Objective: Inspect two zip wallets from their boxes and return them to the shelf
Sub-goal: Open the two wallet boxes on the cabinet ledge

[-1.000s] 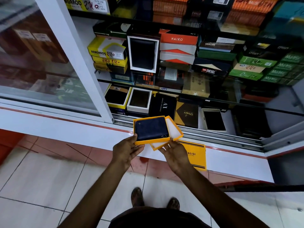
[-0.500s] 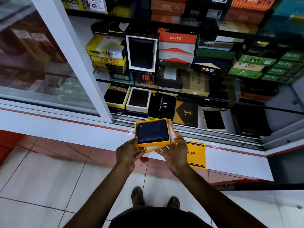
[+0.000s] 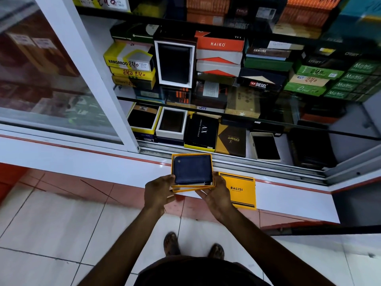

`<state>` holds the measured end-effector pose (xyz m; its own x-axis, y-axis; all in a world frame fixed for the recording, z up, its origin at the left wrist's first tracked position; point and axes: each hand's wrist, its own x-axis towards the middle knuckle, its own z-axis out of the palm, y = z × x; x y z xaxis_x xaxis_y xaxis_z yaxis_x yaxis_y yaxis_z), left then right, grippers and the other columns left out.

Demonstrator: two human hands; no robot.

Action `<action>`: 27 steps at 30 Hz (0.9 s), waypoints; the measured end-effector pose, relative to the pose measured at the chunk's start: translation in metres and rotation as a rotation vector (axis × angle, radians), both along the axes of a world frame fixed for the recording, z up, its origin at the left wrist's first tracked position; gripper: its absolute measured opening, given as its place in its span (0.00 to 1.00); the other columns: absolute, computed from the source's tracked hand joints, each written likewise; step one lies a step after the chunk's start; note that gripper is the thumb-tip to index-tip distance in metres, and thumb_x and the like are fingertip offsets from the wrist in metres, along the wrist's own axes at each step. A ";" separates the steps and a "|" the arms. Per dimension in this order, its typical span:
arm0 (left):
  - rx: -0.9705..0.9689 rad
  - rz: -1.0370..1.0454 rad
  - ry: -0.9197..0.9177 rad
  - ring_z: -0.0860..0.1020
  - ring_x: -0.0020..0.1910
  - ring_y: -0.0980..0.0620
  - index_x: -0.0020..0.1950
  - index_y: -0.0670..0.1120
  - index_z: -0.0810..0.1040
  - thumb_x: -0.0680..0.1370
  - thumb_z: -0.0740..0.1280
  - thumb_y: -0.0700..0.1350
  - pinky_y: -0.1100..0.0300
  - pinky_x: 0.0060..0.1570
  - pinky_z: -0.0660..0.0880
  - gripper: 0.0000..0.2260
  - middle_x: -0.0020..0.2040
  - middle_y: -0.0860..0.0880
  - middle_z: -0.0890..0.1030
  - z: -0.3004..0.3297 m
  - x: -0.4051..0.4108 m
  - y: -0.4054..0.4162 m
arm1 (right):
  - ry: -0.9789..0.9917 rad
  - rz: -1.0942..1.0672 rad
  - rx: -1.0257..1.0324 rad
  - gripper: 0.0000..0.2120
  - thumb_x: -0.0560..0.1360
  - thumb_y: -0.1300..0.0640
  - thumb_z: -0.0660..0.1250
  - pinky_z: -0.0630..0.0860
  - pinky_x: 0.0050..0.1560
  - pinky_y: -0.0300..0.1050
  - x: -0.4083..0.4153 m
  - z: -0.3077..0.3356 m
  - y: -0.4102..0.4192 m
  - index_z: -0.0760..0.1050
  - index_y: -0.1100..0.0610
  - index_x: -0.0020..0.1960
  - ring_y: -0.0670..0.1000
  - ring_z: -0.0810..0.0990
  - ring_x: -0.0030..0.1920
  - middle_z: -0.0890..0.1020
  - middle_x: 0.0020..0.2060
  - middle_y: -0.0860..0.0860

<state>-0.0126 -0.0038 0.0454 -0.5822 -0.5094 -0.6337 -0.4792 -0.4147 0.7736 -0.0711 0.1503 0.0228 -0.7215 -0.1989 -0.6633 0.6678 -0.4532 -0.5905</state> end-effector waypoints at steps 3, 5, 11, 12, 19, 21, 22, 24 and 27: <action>-0.124 -0.079 0.001 0.84 0.43 0.41 0.53 0.43 0.82 0.75 0.72 0.49 0.47 0.45 0.83 0.12 0.45 0.45 0.84 -0.005 0.005 -0.001 | 0.000 -0.020 -0.013 0.15 0.82 0.57 0.58 0.77 0.58 0.58 0.004 -0.006 -0.001 0.67 0.61 0.66 0.66 0.75 0.67 0.76 0.66 0.63; -0.208 -0.135 0.024 0.85 0.41 0.41 0.53 0.42 0.84 0.74 0.73 0.51 0.47 0.42 0.83 0.14 0.45 0.45 0.85 -0.008 0.009 -0.002 | 0.001 -0.051 -0.029 0.18 0.81 0.57 0.58 0.78 0.57 0.57 0.007 -0.010 -0.003 0.64 0.62 0.68 0.67 0.74 0.67 0.75 0.67 0.63; -0.039 -0.098 0.002 0.85 0.39 0.38 0.47 0.38 0.83 0.69 0.78 0.46 0.44 0.45 0.83 0.14 0.44 0.40 0.86 -0.016 0.012 -0.012 | 0.024 -0.038 -0.048 0.14 0.83 0.55 0.56 0.79 0.52 0.55 0.013 -0.008 -0.001 0.69 0.56 0.67 0.60 0.79 0.59 0.80 0.59 0.59; -0.031 -0.096 0.001 0.85 0.40 0.38 0.47 0.37 0.83 0.69 0.77 0.46 0.46 0.44 0.83 0.14 0.43 0.40 0.86 -0.018 0.012 -0.013 | 0.024 -0.028 -0.023 0.13 0.83 0.55 0.56 0.79 0.51 0.54 0.014 -0.007 -0.001 0.70 0.56 0.65 0.60 0.79 0.59 0.80 0.58 0.58; -0.189 -0.104 0.014 0.82 0.38 0.42 0.45 0.40 0.82 0.72 0.75 0.40 0.58 0.31 0.81 0.05 0.41 0.40 0.84 -0.031 0.017 -0.017 | 0.208 0.264 0.565 0.11 0.84 0.58 0.54 0.82 0.53 0.56 0.020 -0.018 0.002 0.75 0.57 0.53 0.54 0.80 0.48 0.81 0.52 0.58; -0.260 -0.148 0.018 0.83 0.37 0.43 0.47 0.42 0.82 0.73 0.74 0.41 0.61 0.30 0.81 0.05 0.40 0.43 0.84 -0.033 0.016 -0.019 | 0.318 0.437 0.796 0.13 0.83 0.58 0.54 0.80 0.55 0.60 0.019 -0.020 0.006 0.77 0.57 0.48 0.57 0.82 0.46 0.82 0.48 0.59; -0.285 -0.166 0.013 0.83 0.37 0.43 0.47 0.43 0.82 0.73 0.74 0.41 0.61 0.30 0.81 0.06 0.39 0.44 0.84 -0.034 0.016 -0.020 | 0.374 0.535 0.901 0.14 0.83 0.58 0.54 0.80 0.55 0.59 0.017 -0.020 0.009 0.78 0.58 0.47 0.59 0.83 0.46 0.84 0.46 0.60; -0.325 -0.183 0.008 0.83 0.35 0.42 0.47 0.43 0.83 0.73 0.74 0.42 0.56 0.33 0.83 0.05 0.36 0.48 0.84 -0.037 0.015 -0.022 | 0.487 0.742 1.074 0.15 0.81 0.60 0.55 0.80 0.53 0.53 0.013 -0.016 0.013 0.79 0.61 0.43 0.60 0.84 0.46 0.85 0.44 0.62; -0.385 -0.206 0.025 0.84 0.34 0.40 0.45 0.45 0.84 0.73 0.74 0.41 0.50 0.36 0.84 0.02 0.29 0.55 0.84 -0.043 0.014 -0.027 | 0.596 0.896 1.186 0.14 0.77 0.63 0.59 0.82 0.48 0.50 0.004 -0.011 0.016 0.82 0.64 0.44 0.60 0.86 0.44 0.86 0.43 0.61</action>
